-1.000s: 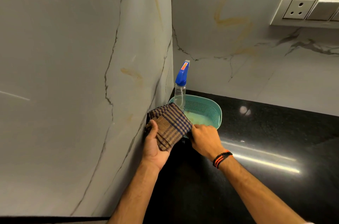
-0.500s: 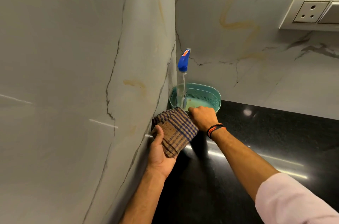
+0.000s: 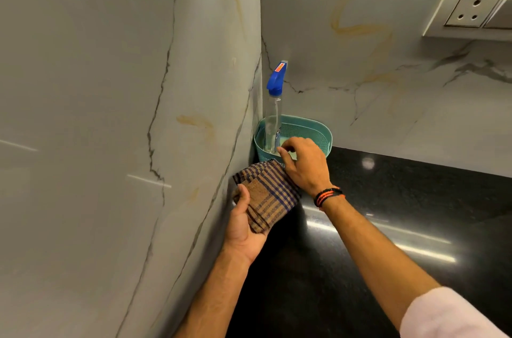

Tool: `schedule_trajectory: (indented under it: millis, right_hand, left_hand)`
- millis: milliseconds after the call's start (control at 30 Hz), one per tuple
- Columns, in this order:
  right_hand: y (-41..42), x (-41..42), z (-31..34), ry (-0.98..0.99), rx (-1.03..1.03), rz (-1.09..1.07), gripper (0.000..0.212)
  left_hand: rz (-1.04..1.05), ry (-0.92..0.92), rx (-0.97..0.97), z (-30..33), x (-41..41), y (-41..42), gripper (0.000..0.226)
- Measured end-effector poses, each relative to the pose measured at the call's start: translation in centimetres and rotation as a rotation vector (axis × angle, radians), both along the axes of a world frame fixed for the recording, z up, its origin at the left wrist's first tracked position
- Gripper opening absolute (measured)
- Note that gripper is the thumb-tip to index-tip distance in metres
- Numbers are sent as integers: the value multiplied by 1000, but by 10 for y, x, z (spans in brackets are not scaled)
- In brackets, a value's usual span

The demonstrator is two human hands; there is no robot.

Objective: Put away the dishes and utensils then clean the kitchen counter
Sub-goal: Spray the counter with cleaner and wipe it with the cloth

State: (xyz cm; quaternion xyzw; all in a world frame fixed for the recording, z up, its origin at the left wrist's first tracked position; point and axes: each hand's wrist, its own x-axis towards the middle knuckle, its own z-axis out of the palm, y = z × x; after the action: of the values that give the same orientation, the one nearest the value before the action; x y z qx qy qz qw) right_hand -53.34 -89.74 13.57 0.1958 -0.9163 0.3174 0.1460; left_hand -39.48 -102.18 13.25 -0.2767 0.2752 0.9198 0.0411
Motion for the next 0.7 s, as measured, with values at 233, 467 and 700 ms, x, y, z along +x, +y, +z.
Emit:
schedule_trajectory:
  millis: [233, 467, 700]
  right_hand:
    - [24, 51, 29, -1226, -735, 165, 43]
    - [52, 106, 8, -1497, -1142, 75, 35]
    - [68, 191, -4, -1528, -1429, 91, 75]
  left_hand:
    - [-109, -9, -31, 0, 2, -5, 60]
    - [-370, -27, -150, 6, 27, -11, 31]
    - [-689, -10, -418, 13, 64, -2, 33]
